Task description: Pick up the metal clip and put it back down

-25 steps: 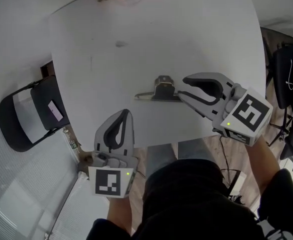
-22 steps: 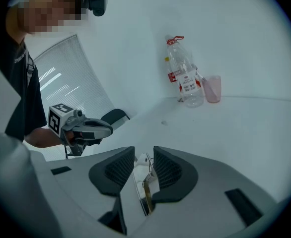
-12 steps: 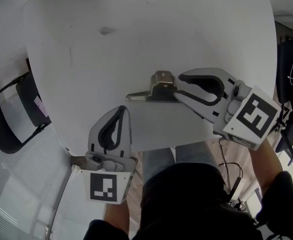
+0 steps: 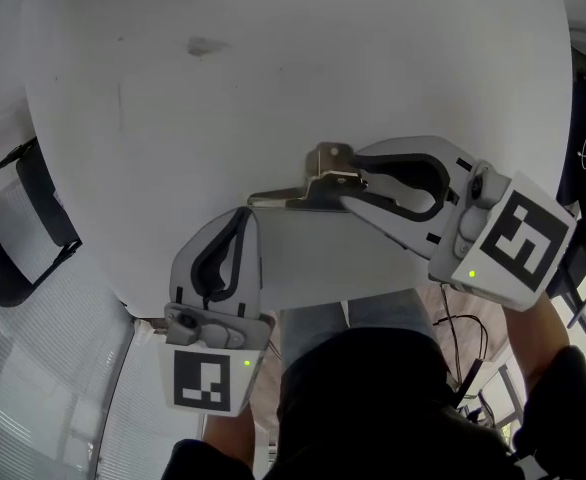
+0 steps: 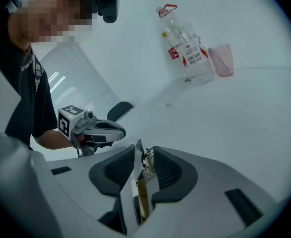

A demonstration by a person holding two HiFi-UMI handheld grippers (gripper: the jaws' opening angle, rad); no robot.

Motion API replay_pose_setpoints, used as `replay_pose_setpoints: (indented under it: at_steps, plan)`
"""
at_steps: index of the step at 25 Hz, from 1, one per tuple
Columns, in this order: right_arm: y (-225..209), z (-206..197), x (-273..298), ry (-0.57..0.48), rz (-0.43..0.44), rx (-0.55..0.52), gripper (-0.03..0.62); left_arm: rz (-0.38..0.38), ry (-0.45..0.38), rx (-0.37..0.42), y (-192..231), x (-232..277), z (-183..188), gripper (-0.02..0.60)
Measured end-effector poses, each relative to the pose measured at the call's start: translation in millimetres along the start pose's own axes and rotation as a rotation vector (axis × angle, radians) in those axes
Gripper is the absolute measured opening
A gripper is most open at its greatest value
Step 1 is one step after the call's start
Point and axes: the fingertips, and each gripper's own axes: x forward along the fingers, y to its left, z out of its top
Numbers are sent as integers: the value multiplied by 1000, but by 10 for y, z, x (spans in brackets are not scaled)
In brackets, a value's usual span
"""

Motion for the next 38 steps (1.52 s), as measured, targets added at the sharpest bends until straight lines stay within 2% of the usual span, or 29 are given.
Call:
replay_pose_setpoints:
  at_steps: [7,11,18,24,31,38]
  plan:
    - [30,-72,137,28,57,25,119,-22,20,-9,31,91,-99,21]
    - [28,-117,172,56,59,29,76,-26,22,14,27,121,-115,21]
    - [71,-100,188,103,102,87,69,-30,26,33,-11,128,-79,21]
    - [87,-99,189,113,114,76,60,-13,50,137,-80,183,-112,21]
    - [84,-108,181,119,108,80,60,32,31,182,-87,194,-102,21]
    - [77,-110,181,116,101,83,60,34,42,151,-68,204,-94,21]
